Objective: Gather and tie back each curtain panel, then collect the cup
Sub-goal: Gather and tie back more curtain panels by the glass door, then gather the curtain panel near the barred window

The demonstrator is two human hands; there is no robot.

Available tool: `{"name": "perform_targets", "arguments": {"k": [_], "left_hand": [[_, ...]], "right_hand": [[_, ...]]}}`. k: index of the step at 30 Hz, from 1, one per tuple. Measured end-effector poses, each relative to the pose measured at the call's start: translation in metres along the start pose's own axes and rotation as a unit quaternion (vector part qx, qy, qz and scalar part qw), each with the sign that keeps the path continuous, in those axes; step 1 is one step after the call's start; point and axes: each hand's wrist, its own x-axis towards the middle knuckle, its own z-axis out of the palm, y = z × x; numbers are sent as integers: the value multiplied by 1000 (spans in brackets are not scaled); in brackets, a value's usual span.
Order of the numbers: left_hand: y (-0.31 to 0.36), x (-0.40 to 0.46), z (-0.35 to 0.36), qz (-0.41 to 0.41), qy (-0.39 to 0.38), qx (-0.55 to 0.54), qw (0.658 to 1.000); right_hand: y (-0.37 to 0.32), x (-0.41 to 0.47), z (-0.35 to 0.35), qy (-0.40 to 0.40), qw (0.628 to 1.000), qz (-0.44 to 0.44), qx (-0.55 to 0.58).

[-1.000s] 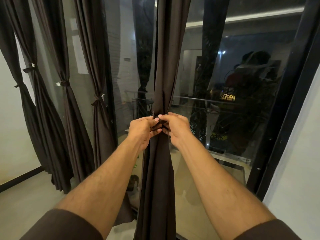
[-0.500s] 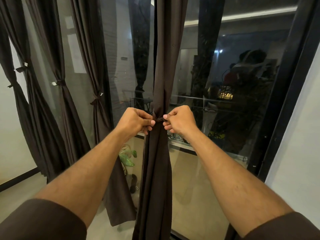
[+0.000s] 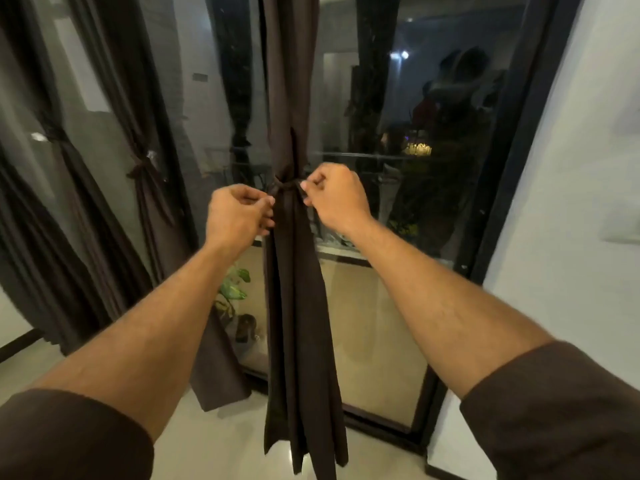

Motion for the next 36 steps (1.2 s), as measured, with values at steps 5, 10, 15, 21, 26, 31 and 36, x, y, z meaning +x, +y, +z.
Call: {"name": "perform_targets", "arguments": {"k": [5, 10, 15, 21, 26, 31, 36], "left_hand": [[-1, -35, 19, 2, -58, -7, 998], [-25, -89, 44, -12, -139, 11, 990], [-47, -164, 94, -11, -236, 50, 970], [-12, -247, 173, 78, -350, 47, 932], [36, -325, 253, 153, -424, 63, 890], [85, -422, 352, 231, -474, 48, 848], [151, -527, 462, 290, -527, 24, 798]], "right_hand": [[-3, -35, -25, -1, 998, 6, -67], [22, -105, -54, 20, 993, 17, -115], [64, -190, -111, 27, 984, 107, -136], [113, -272, -203, 84, 951, 234, -185], [153, -341, -307, 149, 925, 281, -208], [201, -422, -427, 217, 895, 309, -239], [242, -494, -559, 279, 860, 332, -269]]}}
